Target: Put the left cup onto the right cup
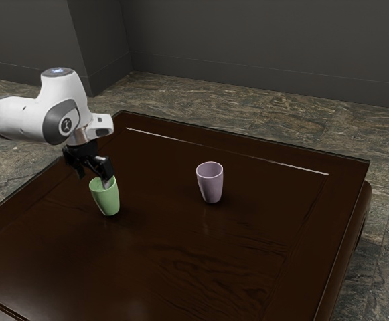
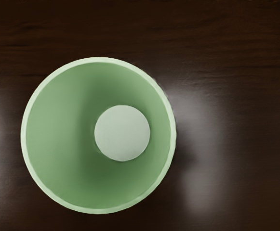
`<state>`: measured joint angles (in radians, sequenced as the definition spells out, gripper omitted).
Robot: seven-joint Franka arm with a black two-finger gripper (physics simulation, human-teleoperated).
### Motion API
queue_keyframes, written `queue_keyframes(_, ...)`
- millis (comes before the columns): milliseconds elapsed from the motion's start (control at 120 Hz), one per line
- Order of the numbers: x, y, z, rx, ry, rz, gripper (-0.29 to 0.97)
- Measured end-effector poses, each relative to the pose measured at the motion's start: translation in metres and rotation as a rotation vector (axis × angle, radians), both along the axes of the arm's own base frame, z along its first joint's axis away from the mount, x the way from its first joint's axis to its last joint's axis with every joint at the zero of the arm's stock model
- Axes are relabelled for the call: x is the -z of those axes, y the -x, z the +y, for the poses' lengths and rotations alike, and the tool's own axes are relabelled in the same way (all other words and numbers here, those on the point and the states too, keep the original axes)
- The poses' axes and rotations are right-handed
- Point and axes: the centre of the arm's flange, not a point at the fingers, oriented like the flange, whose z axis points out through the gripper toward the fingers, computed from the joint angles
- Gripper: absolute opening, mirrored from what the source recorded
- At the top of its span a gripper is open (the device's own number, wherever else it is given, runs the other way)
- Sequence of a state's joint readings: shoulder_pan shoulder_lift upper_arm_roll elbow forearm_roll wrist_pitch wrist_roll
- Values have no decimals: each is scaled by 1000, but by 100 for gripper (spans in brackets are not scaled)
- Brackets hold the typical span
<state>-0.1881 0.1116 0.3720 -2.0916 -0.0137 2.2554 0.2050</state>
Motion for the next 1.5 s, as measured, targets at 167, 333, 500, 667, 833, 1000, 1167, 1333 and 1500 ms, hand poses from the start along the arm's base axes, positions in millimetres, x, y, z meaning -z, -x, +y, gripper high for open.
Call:
queue_keyframes(167,10,1,-1,-18,25,8,66)
queue_keyframes(333,21,0,-1,-30,36,20,66)
queue_keyframes(500,33,-5,-3,-28,31,19,66)
queue_keyframes(667,45,-9,-5,-26,19,12,69)
queue_keyframes(833,41,-16,-10,-15,11,-19,67)
queue_keyframes(1000,26,-25,-12,-7,5,-59,66)
queue_keyframes(1167,38,-28,-15,-3,-3,-44,66)
queue_keyframes(1333,60,-30,-18,-6,-4,-14,66)
queue_keyframes(1500,77,-38,-23,-6,-8,1,66)
